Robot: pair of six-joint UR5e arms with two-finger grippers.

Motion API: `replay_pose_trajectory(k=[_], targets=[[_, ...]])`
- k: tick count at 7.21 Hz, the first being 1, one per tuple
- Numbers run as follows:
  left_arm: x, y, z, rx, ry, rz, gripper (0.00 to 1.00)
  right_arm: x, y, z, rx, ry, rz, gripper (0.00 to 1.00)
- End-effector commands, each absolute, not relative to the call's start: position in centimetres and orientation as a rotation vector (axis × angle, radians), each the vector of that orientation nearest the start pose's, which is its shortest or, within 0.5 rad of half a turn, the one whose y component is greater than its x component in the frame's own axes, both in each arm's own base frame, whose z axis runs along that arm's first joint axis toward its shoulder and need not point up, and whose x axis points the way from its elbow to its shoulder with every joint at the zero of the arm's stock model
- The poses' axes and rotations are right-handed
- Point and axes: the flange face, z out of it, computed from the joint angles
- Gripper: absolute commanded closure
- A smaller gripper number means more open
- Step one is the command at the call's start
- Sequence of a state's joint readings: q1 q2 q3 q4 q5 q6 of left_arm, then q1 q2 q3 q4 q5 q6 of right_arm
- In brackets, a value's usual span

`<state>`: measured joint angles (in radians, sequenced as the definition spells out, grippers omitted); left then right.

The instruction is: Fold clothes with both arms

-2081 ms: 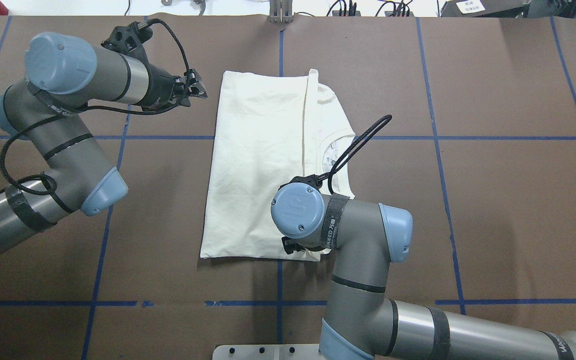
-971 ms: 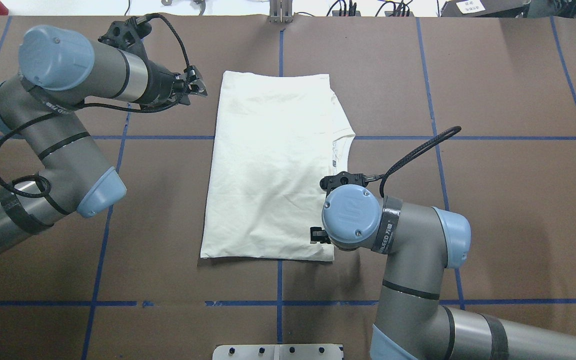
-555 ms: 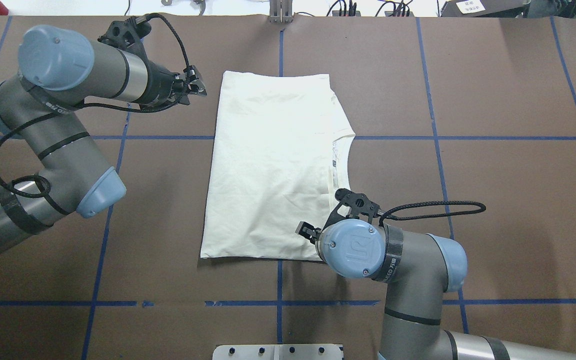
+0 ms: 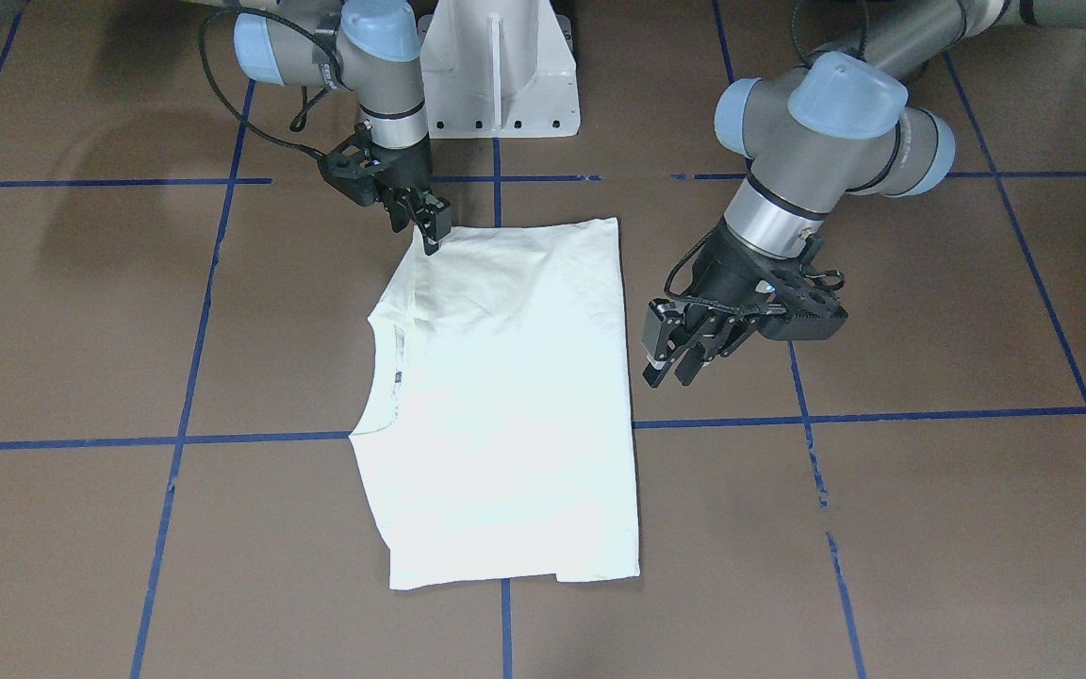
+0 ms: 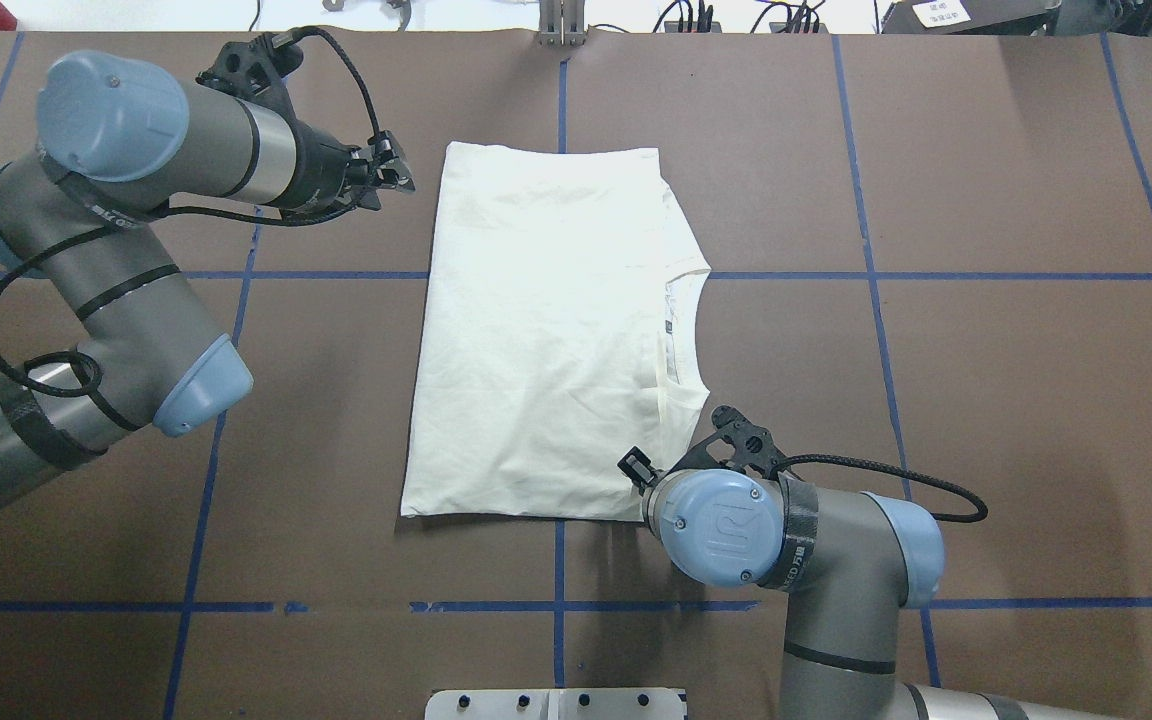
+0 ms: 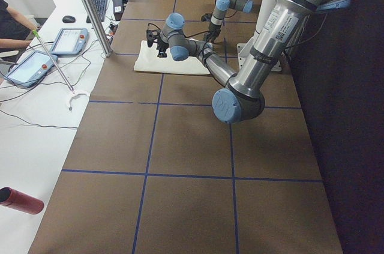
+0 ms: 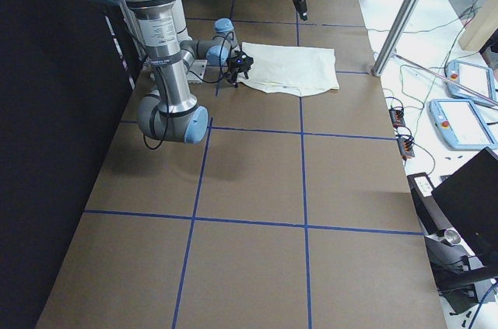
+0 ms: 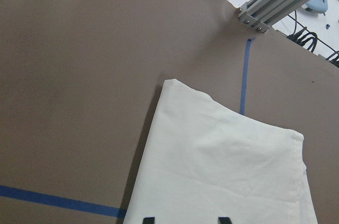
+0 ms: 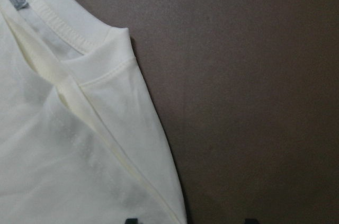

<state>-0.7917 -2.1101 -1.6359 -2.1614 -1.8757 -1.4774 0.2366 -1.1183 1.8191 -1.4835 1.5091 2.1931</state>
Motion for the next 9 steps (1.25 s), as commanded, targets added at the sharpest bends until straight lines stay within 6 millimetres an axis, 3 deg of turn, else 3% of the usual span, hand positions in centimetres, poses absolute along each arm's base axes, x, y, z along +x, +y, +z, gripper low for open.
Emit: replay_pose_trajectory(k=[1,2,4,6,9], targets=[[39.4,-54.6,24.4,0.269,1.199,-0.43,0.5,-57.5,-27.9,28.5,-0.109,-0.822,0.833,0.74],[39.4,-54.6,24.4,0.269,1.199,-0.427,0.5,-57.6,-27.7,28.7,-0.111,-0.815,0.814,1.0],[39.4,-54.6,24.4,0.27,1.198,-0.428,0.5,-57.9,-27.6,28.8,-0.109,-0.812,0.807,1.0],[39.3,-54.5,24.5,0.269,1.199,-0.43,0.5,-56.2,-29.0,26.8,-0.109,-0.858,0.829,1.0],[39.3,-54.5,24.3,0.27,1.201,-0.43,0.5,-55.7,-29.6,26.5,-0.102,-0.867,0.828,1.0]])
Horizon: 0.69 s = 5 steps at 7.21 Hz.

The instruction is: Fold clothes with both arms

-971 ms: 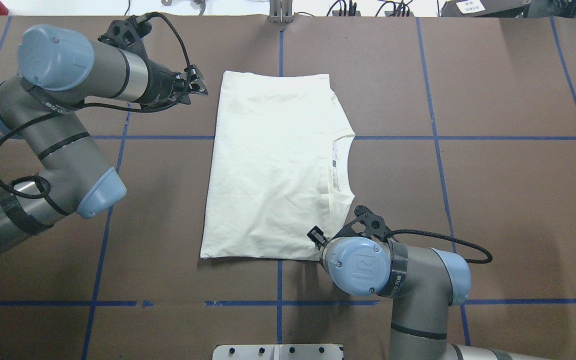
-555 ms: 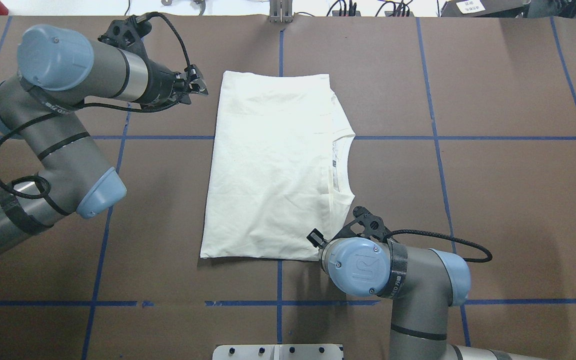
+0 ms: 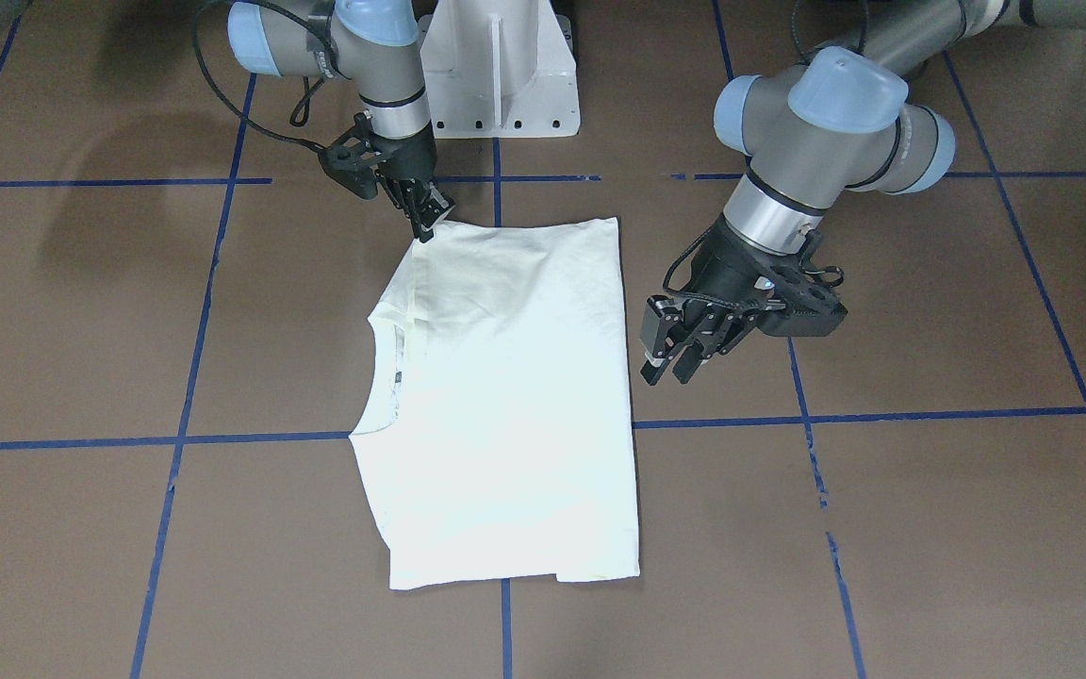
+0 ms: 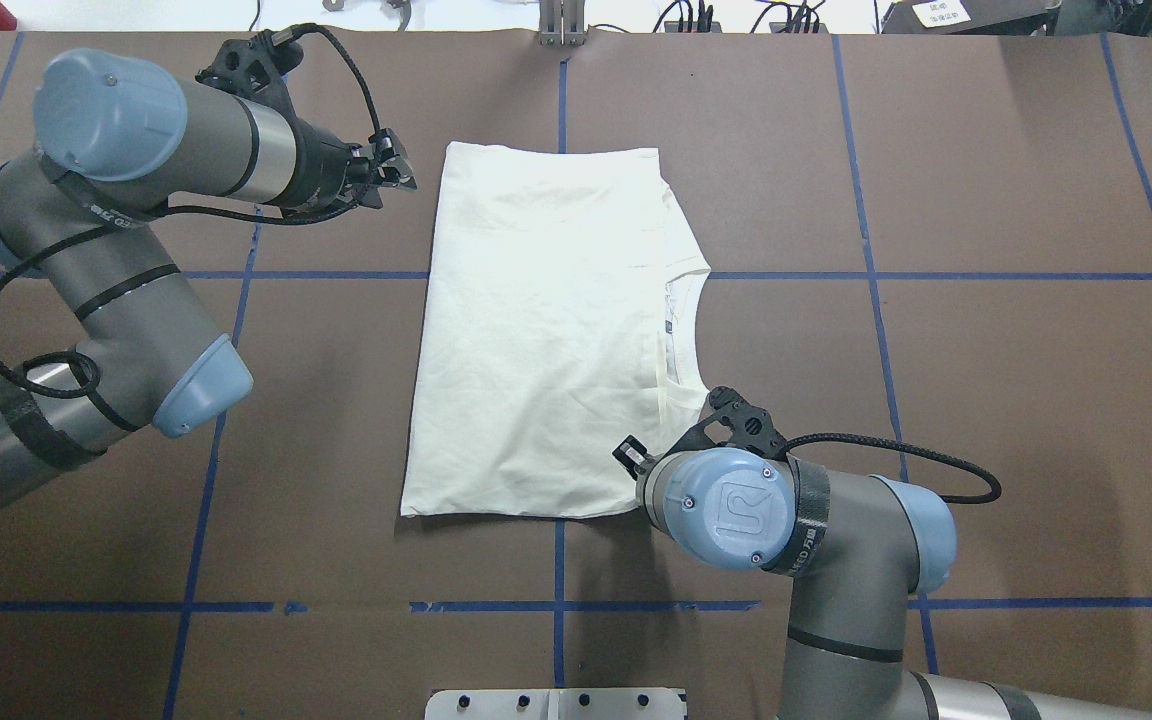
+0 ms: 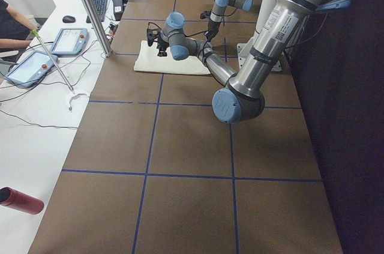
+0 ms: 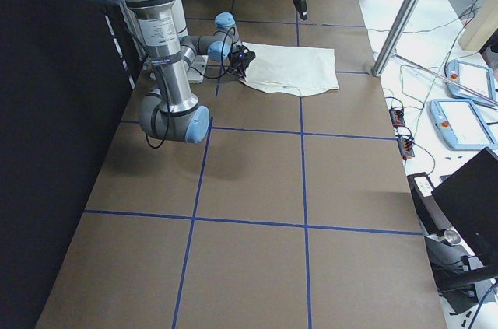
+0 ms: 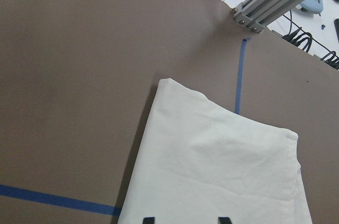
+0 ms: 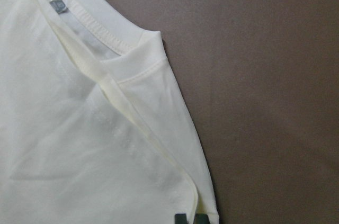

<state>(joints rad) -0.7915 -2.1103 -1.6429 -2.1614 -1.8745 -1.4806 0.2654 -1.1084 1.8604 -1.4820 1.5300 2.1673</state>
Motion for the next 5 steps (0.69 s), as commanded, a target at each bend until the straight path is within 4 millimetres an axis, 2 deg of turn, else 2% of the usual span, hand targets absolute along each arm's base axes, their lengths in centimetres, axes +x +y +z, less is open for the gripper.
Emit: replay_pose_trajectory(k=[1,3,4,5], targets=[[39.1,-54.4,24.1,0.272,1.206,-0.431,0.5,-55.7,-29.6,26.5,-0.103,-0.867,0.829,1.0],[38.7,-53.8,23.0,0.261,1.189,-0.435,0.5,-55.9,-29.1,26.6,-0.106,-0.863,0.824,1.0],[38.5,-53.6,22.8,0.26,1.184,-0.437,0.5,-56.0,-29.1,26.8,-0.103,-0.86,0.824,0.92],[38.4,-53.5,22.6,0.26,1.187,-0.437,0.5,-56.0,-29.1,26.9,-0.099,-0.857,0.824,0.76]])
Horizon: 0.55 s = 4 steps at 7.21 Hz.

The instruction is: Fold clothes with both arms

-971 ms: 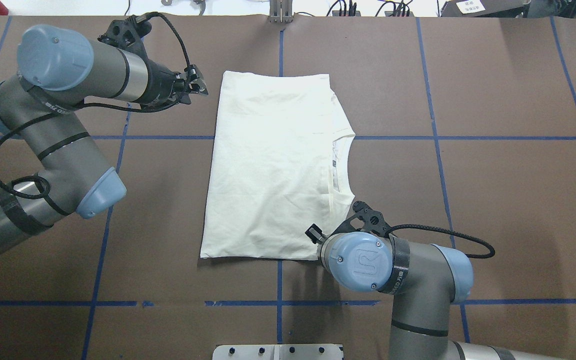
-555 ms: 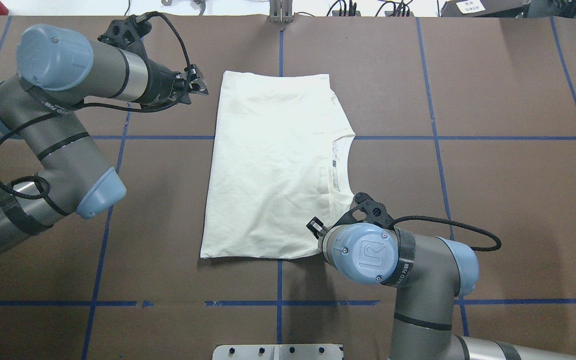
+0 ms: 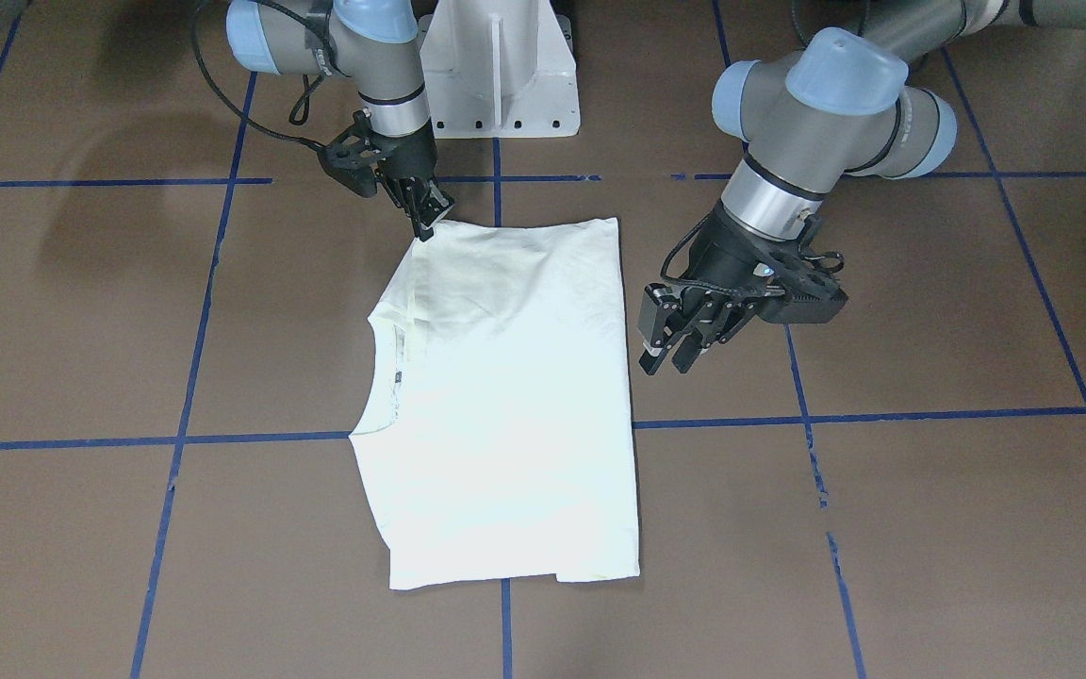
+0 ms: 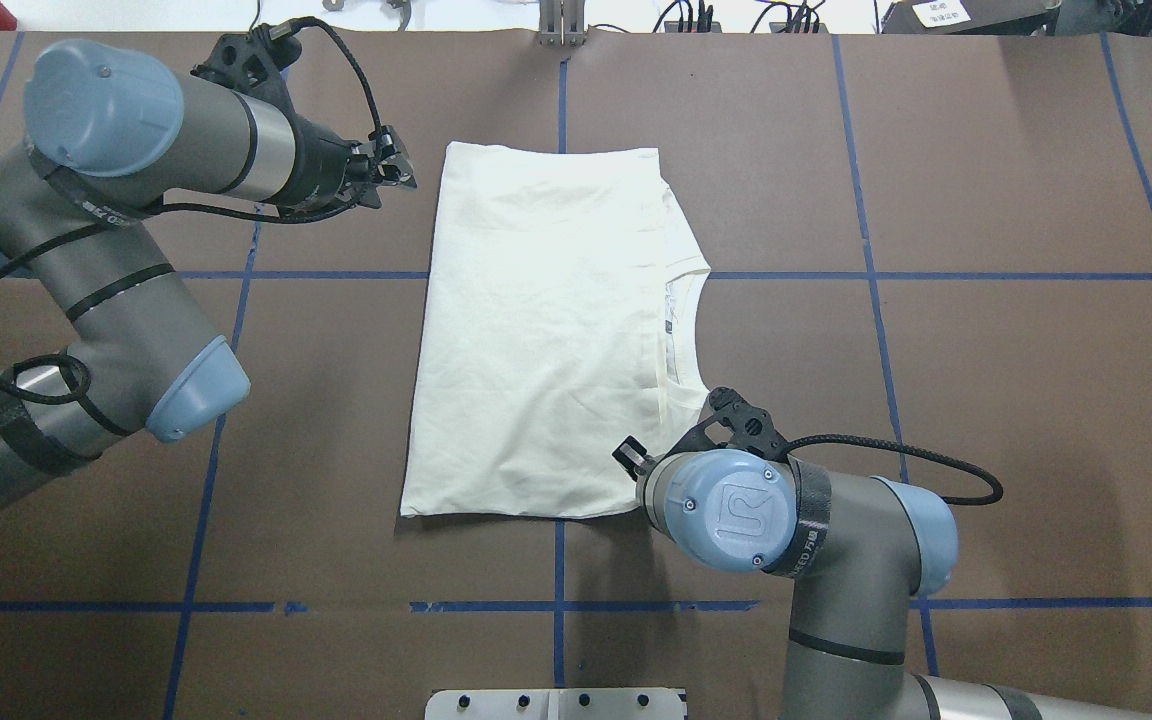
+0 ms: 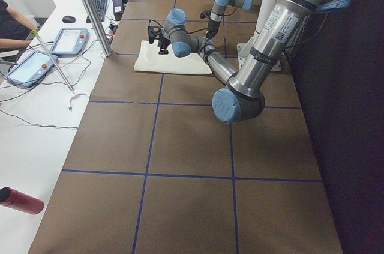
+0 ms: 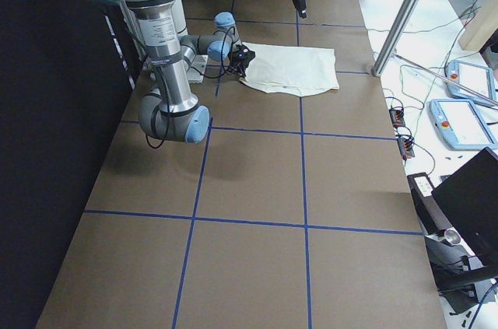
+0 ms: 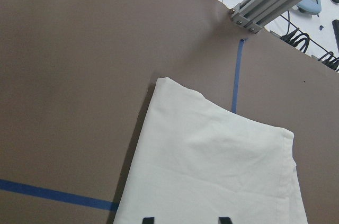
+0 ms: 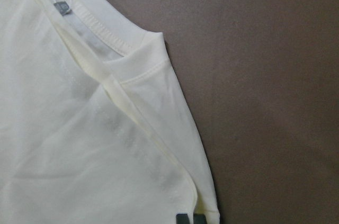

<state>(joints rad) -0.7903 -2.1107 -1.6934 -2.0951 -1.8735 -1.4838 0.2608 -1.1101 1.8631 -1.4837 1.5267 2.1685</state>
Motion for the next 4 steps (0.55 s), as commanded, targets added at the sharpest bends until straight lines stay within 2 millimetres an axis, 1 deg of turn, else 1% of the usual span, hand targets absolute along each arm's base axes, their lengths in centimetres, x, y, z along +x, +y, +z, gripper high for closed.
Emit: replay_pose_trajectory(k=[1,3,4], targets=[[38.4,-53.5,22.6,0.259,1.186,-0.438,0.5,-55.8,-29.6,27.0,-0.093,-0.851,0.831,0.47],[38.6,-53.4,22.6,0.259,1.186,-0.436,0.5,-56.0,-30.0,27.4,-0.084,-0.841,0.837,0.39],[38.7,-53.4,22.8,0.256,1.183,-0.436,0.5,-56.6,-29.9,28.2,-0.082,-0.825,0.836,0.39]])
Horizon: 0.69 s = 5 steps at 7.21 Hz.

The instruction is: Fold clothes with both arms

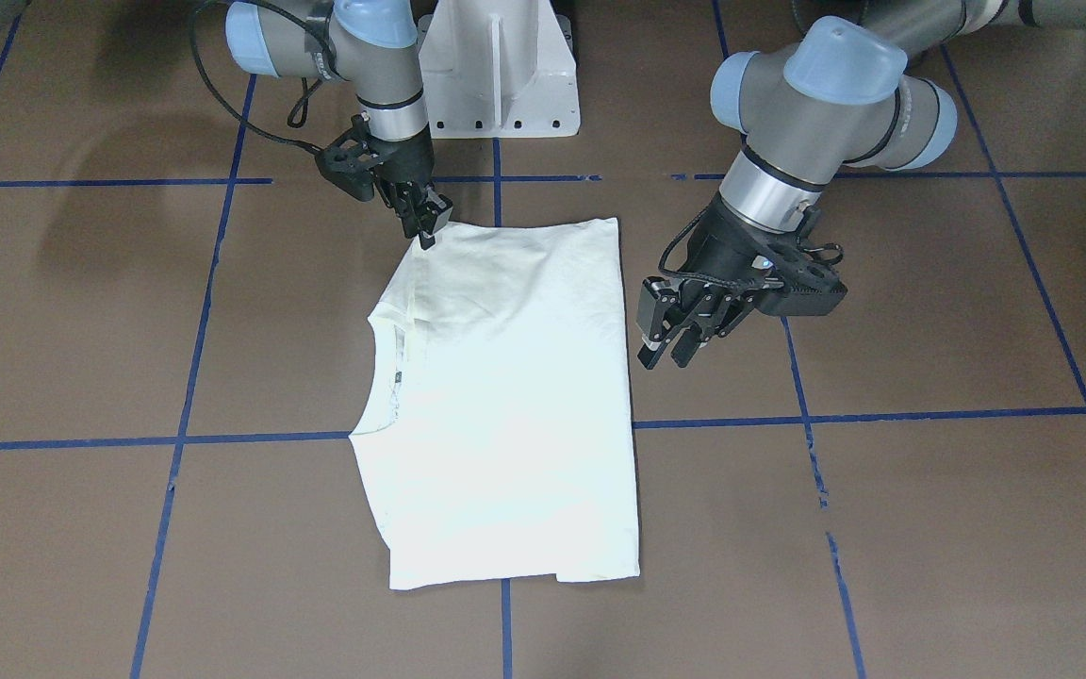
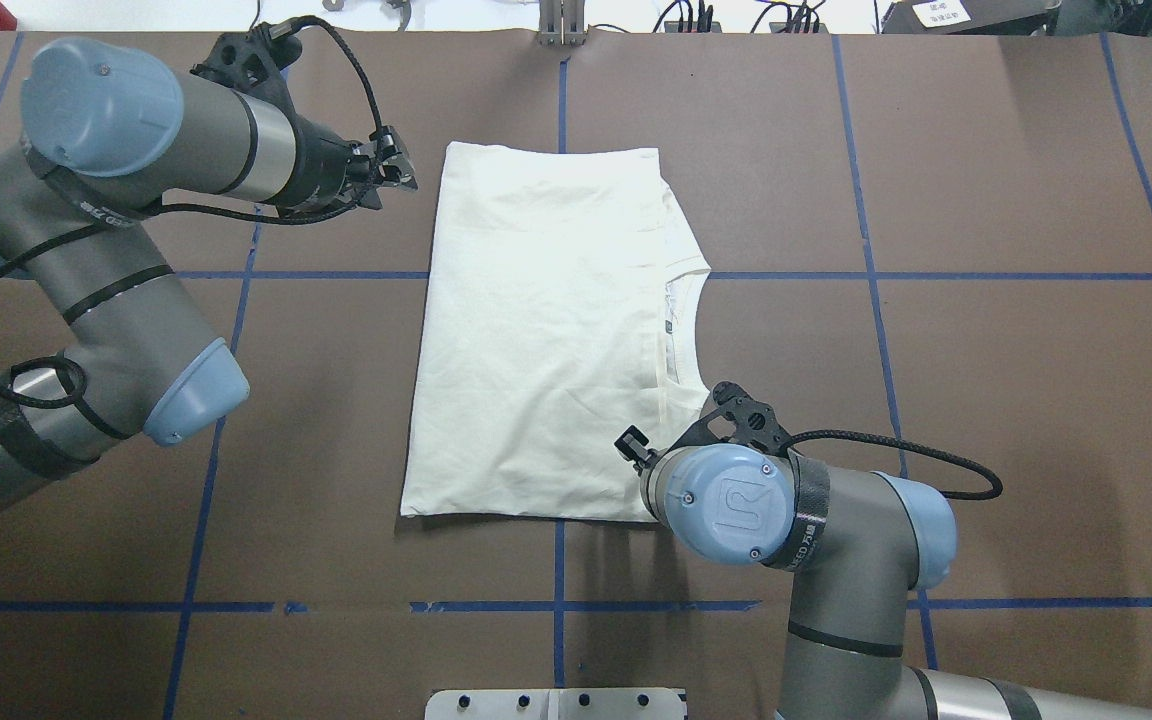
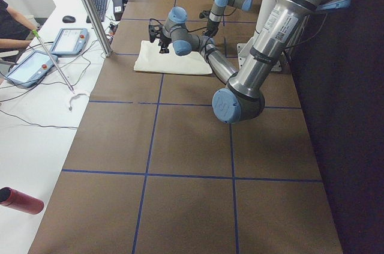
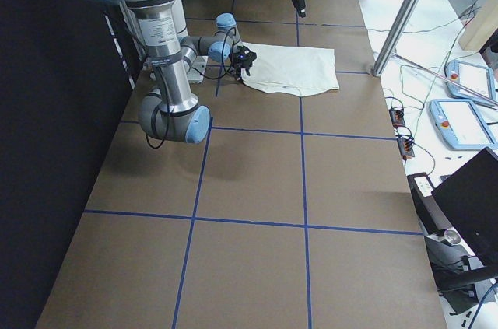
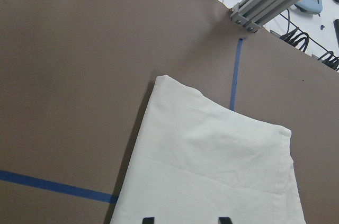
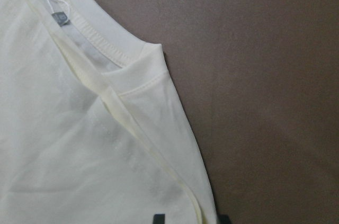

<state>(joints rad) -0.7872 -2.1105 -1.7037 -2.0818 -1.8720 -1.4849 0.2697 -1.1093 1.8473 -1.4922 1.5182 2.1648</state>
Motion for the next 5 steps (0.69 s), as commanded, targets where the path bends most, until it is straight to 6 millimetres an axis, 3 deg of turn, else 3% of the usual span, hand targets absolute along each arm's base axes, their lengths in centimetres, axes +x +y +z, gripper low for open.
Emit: replay_pose_trajectory(k=[1,3,5], targets=[[38.7,-53.38,22.76,0.256,1.183,-0.436,0.5,-57.13,-30.0,28.53,-0.081,-0.816,0.835,0.39],[38.78,-53.32,22.76,0.256,1.183,-0.434,0.5,-57.08,-30.06,28.48,-0.081,-0.811,0.835,0.42],[38.75,-53.29,22.7,0.256,1.185,-0.434,0.5,-57.16,-29.97,28.54,-0.083,-0.809,0.833,0.76]])
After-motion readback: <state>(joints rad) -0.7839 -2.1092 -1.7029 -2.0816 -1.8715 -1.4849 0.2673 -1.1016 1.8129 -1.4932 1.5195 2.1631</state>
